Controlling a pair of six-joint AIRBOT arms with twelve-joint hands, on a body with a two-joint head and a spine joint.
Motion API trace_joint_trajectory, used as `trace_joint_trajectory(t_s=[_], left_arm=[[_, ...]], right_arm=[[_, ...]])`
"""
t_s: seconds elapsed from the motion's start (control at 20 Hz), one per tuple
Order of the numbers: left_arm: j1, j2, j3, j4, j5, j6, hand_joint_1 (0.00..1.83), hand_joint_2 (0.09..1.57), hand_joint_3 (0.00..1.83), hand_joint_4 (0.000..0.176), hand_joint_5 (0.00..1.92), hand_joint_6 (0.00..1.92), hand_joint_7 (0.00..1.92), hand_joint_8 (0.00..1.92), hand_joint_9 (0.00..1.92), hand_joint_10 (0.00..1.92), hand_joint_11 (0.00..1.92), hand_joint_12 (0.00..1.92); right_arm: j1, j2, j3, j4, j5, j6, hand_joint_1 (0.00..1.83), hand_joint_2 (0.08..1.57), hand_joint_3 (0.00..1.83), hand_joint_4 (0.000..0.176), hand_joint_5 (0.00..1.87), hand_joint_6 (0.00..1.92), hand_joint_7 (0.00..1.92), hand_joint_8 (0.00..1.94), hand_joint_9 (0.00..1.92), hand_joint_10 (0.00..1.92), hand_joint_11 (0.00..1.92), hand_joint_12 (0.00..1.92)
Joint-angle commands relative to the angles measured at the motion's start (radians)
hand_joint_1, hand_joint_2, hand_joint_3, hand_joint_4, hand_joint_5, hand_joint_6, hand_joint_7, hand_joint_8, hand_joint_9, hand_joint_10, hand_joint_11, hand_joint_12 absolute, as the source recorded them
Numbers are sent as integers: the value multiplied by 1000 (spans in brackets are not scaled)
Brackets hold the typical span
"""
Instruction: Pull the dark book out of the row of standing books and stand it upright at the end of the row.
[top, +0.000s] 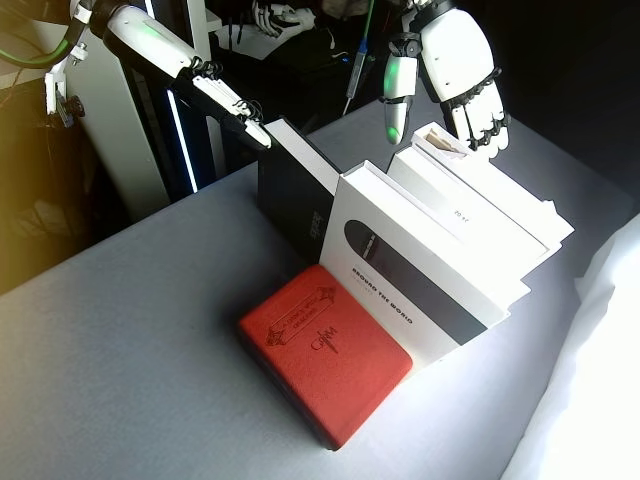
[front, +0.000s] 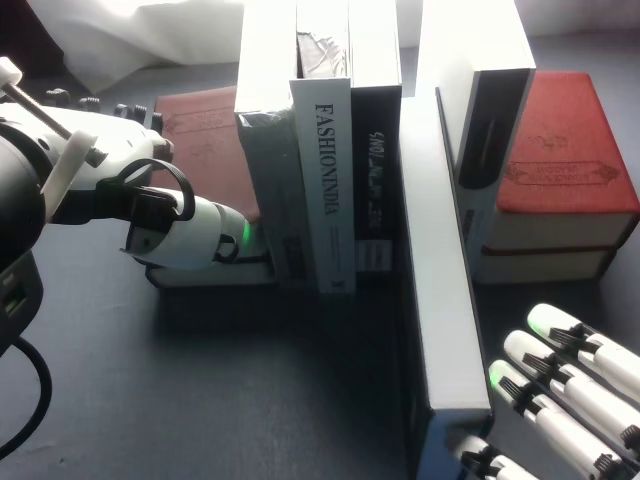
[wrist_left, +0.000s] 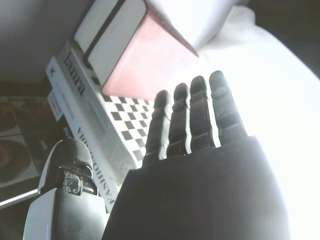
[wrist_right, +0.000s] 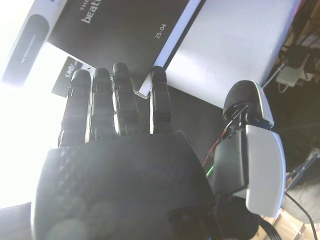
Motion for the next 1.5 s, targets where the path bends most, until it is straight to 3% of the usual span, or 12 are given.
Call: trace_joint_trajectory(t_s=[0.0,0.25,0.7,1.1,1.25,1.45], left_arm=[[-10,14,-1,88,4,1,0,1235,2,0,113,4,86,7,65,9,34,57],[-10,14,-1,88,4,1,0,1242,3,0,102,5,68,3,42,1,3,52],[-10,14,0,88,4,1,0,1241,1,0,124,13,90,12,61,10,32,62],[-11,13,0,89,4,-6,0,1238,0,0,93,6,64,6,42,7,15,53],[-10,13,0,92,3,-6,0,1245,3,0,111,9,80,8,57,9,33,67],[-10,13,0,92,3,-6,0,1240,0,0,112,9,87,11,66,11,38,78]], right_arm=[[1,3,-16,-125,-82,-6,0,1095,3,0,95,0,60,0,6,0,0,7],[-49,-17,-35,-201,-119,-25,0,1078,0,0,119,6,89,6,38,11,27,22],[-36,-18,-38,-292,-116,26,0,1088,1,0,129,10,97,12,42,13,29,21],[93,-10,-34,-296,-97,121,0,1094,1,0,104,2,80,2,24,5,12,12],[225,17,-17,-155,-16,142,0,1088,0,0,129,17,101,17,46,18,35,17],[327,69,22,-125,84,246,0,1079,0,0,106,3,82,3,24,5,2,8]])
